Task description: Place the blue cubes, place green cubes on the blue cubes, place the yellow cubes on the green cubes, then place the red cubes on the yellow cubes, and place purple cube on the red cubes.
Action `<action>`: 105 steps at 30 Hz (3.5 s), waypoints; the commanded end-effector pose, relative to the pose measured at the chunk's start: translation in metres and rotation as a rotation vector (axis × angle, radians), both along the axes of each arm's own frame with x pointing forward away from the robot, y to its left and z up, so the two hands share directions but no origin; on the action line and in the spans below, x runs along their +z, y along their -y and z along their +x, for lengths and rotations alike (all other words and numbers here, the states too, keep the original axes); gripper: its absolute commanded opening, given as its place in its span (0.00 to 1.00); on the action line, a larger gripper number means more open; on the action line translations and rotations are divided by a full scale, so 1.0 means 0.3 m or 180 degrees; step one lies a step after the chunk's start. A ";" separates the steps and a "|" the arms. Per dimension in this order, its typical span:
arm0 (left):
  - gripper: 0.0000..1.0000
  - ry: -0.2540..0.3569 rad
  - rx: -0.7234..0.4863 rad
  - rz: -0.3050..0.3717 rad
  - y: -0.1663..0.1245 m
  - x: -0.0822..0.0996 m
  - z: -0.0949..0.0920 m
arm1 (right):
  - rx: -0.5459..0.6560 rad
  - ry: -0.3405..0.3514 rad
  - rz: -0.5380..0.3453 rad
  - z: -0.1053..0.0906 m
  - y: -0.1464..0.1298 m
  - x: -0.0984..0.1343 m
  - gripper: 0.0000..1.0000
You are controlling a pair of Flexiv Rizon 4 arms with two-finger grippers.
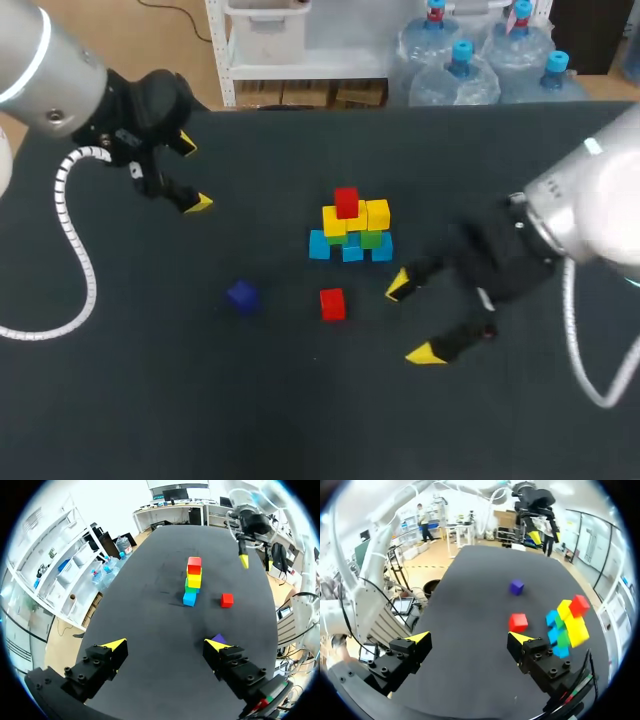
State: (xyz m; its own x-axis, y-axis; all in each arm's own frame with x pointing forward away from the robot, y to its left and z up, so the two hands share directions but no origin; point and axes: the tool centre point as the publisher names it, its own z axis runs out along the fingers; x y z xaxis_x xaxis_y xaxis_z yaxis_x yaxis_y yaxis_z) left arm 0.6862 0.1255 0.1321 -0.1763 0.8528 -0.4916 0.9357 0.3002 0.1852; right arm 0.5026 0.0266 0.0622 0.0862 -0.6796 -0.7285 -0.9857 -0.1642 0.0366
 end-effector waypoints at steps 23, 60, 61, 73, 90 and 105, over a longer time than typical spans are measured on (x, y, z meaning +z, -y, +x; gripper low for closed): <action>1.00 -0.0001 -0.0015 -0.0012 -0.004 -0.002 0.004 | 0.0390 -0.0197 -0.0417 0.132 -0.174 -0.097 1.00; 1.00 -0.0001 -0.0015 -0.0012 -0.004 -0.002 0.004 | 0.0429 0.0044 -0.1382 0.141 -0.222 -0.132 1.00; 1.00 -0.0001 -0.0015 -0.0012 -0.004 -0.002 0.004 | 0.0423 0.0047 -0.1426 0.143 -0.223 -0.134 1.00; 1.00 -0.0001 -0.0015 -0.0012 -0.004 -0.002 0.004 | 0.0422 0.0096 -0.1538 0.174 -0.210 -0.128 1.00; 1.00 -0.0001 -0.0015 -0.0012 -0.004 -0.002 0.004 | 0.0464 0.0033 -0.1582 0.204 -0.210 -0.173 1.00; 1.00 -0.0001 -0.0015 -0.0012 -0.004 -0.002 0.004 | 0.0435 0.0076 -0.1652 0.193 -0.206 -0.149 1.00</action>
